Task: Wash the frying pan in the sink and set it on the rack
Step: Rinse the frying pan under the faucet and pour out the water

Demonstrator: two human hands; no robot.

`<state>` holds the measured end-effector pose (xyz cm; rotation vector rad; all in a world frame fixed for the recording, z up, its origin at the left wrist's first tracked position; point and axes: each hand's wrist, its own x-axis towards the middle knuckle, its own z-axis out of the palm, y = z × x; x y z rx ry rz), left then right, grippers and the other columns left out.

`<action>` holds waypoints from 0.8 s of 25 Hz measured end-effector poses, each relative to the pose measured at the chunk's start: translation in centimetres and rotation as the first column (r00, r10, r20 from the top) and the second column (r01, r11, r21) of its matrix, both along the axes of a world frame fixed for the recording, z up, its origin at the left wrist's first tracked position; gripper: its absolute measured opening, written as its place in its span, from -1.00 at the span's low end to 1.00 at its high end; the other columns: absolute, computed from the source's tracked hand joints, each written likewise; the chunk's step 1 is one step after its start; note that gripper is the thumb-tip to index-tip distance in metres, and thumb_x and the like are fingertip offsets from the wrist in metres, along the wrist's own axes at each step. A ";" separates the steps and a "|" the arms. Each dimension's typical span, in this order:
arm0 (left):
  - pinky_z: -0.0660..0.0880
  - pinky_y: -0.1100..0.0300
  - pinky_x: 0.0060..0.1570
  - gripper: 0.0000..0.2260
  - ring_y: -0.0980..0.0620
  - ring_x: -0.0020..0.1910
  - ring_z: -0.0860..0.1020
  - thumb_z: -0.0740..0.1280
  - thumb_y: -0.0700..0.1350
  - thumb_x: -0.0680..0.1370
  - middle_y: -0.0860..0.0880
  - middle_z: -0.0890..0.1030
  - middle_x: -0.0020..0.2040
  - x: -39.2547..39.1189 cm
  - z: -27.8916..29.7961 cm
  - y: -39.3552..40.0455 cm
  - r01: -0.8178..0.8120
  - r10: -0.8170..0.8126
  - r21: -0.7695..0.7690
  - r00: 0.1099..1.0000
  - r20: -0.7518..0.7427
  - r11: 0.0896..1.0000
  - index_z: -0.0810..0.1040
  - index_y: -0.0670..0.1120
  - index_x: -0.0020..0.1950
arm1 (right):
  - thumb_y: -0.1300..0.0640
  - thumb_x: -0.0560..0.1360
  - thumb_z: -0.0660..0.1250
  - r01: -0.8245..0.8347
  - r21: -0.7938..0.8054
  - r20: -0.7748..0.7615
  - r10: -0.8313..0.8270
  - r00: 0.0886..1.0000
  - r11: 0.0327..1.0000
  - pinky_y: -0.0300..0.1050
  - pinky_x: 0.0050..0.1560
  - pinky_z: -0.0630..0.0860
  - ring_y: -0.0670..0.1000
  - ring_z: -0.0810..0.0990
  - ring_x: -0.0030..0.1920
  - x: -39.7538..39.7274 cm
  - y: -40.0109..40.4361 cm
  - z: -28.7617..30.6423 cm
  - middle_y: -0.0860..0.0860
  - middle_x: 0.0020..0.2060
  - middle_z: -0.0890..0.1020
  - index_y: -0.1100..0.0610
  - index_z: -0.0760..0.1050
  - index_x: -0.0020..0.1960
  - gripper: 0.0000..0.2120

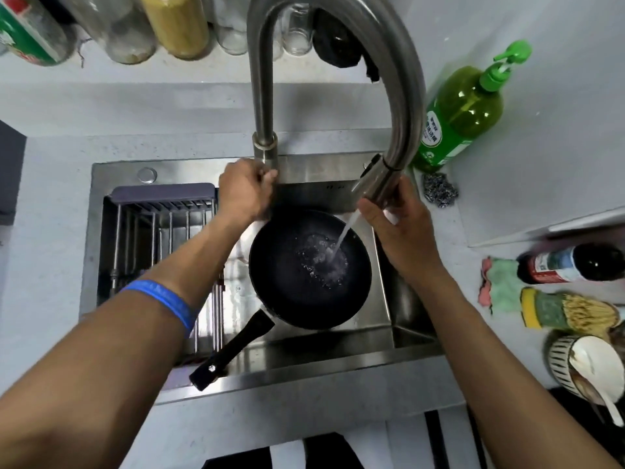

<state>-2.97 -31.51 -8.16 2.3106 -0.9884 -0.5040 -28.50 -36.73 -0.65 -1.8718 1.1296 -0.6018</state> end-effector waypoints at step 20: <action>0.37 0.12 0.27 -0.61 -0.05 0.34 0.43 0.26 -0.01 0.57 -0.06 0.47 0.35 -16.7 -8.0 18.0 0.203 -0.211 0.745 0.974 -0.085 0.635 0.37 -0.06 0.38 | -0.18 0.58 0.26 -0.594 -0.178 -0.450 0.472 0.758 0.784 0.09 0.08 0.43 0.18 0.60 0.06 13.6 12.5 2.8 0.11 -0.06 0.68 0.18 0.42 0.22 -0.55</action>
